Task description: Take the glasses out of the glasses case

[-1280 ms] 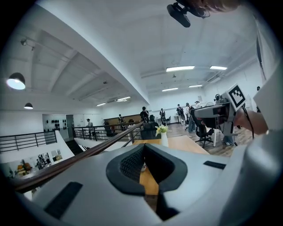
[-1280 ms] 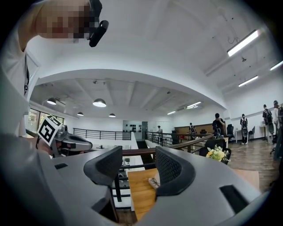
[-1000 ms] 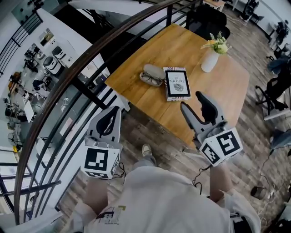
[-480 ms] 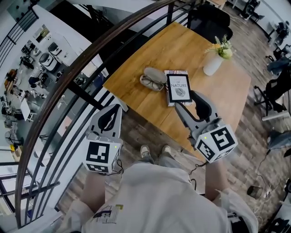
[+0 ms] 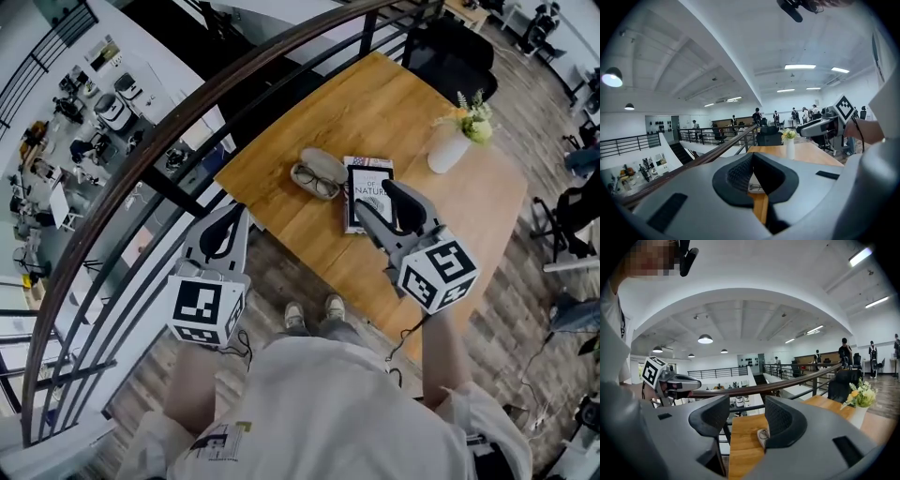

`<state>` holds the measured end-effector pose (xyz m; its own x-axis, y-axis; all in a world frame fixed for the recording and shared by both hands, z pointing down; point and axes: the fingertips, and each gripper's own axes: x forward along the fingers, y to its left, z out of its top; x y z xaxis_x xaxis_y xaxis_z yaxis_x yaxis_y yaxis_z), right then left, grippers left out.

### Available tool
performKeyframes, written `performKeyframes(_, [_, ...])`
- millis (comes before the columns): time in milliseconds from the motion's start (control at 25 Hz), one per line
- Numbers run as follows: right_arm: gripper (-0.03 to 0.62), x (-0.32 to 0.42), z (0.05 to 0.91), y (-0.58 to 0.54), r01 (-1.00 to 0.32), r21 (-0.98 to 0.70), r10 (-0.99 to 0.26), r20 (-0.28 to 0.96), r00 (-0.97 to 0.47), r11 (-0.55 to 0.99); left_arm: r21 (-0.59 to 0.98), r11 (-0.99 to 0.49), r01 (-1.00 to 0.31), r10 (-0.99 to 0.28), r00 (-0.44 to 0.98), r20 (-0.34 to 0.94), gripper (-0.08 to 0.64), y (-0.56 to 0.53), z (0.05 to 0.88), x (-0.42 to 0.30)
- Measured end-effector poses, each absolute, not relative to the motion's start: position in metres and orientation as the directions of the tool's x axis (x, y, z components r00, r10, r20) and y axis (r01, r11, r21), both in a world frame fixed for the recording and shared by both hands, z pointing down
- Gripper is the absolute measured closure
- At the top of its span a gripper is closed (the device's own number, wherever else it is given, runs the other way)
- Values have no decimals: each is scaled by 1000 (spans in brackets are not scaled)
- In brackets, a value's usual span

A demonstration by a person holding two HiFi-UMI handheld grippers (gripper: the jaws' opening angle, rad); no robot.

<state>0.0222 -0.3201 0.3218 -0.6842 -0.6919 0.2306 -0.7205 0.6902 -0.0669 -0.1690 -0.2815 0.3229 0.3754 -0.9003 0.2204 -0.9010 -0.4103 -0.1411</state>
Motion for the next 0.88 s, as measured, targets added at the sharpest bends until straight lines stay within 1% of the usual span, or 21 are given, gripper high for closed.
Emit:
performKeyframes(160, [336, 5, 342, -350, -686, -71, -646, 281, -710, 724, -143, -377, -915, -912, 339, 232, 543, -300, 332, -178])
performKeyframes(360, [336, -21, 376, -388, -642, -80, -578, 359, -732, 763, -134, -365, -921, -913, 327, 243, 543, -330, 344, -183])
performKeyframes(680, [336, -42, 479, -439, -620, -123, -472, 539, -698, 775, -95, -362, -927, -900, 321, 294, 543, -369, 389, -186])
performKeyframes(880, [336, -51, 533, -470, -612, -118, -425, 617, -662, 782, -67, -354, -933, -888, 313, 336, 543, -401, 425, -193])
